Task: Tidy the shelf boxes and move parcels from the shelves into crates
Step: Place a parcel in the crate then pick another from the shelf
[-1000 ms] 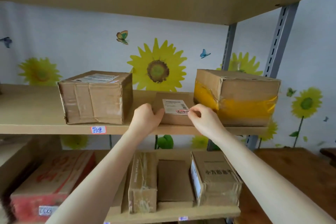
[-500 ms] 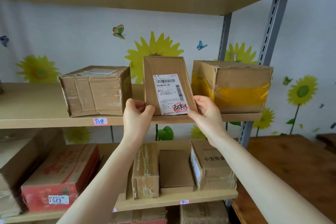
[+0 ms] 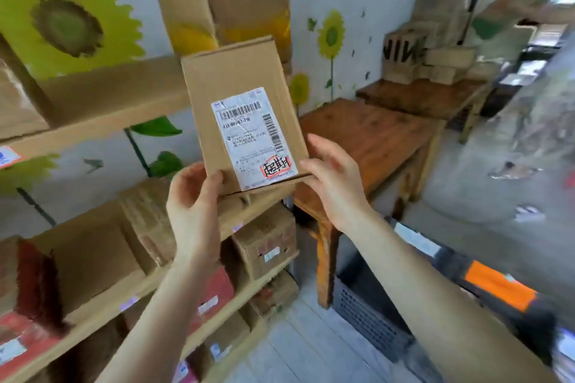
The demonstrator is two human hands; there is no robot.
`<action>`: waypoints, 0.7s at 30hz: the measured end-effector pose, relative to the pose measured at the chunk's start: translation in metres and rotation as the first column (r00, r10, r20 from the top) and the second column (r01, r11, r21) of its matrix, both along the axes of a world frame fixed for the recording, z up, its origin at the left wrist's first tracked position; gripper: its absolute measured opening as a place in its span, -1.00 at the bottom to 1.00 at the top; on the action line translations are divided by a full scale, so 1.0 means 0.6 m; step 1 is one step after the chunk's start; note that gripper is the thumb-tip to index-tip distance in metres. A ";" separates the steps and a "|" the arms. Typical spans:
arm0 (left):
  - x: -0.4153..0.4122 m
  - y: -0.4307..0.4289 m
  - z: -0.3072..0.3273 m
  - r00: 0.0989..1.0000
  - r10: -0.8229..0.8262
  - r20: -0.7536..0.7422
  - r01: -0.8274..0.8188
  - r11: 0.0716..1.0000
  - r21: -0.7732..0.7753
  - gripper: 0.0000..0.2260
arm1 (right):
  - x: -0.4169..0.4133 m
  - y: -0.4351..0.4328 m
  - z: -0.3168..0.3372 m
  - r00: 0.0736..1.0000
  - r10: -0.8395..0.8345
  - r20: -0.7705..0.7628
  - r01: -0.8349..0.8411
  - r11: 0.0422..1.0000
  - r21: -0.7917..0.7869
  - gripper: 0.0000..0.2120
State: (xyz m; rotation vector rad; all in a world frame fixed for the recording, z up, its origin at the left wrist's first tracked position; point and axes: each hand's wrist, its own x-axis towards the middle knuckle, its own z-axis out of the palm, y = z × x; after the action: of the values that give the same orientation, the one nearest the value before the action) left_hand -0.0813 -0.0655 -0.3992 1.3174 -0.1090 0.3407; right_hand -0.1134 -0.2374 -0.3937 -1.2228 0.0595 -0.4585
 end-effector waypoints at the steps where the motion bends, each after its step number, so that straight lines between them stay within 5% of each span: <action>1: -0.012 -0.023 -0.018 0.998 -0.054 -0.018 0.055 0.998 0.041 -0.90 | -0.026 -0.019 -0.023 0.998 -0.045 -0.036 0.047 0.998 0.050 -0.70; 6: -0.058 -0.171 -0.109 0.917 -0.339 -0.210 0.367 0.923 0.116 -0.86 | -0.148 -0.135 -0.120 0.934 -0.263 -0.241 0.312 0.931 0.191 -0.72; 13: -0.110 -0.436 -0.218 0.619 -0.603 -0.504 0.735 0.671 0.100 -0.65 | -0.266 -0.360 -0.238 0.768 -0.463 -0.443 0.586 0.787 0.192 -0.68; 21: -0.172 -0.745 -0.375 0.329 -0.545 -0.771 0.841 0.540 -0.022 -0.66 | -0.365 -0.616 -0.400 0.681 -0.363 -0.636 0.686 0.621 0.379 -0.84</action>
State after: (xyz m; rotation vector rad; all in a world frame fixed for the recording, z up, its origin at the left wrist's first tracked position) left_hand -0.1848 -0.5125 -0.6241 1.5665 -0.1009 -1.0638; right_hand -0.3322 -0.6072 -0.6339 -0.6248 1.0093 -0.5801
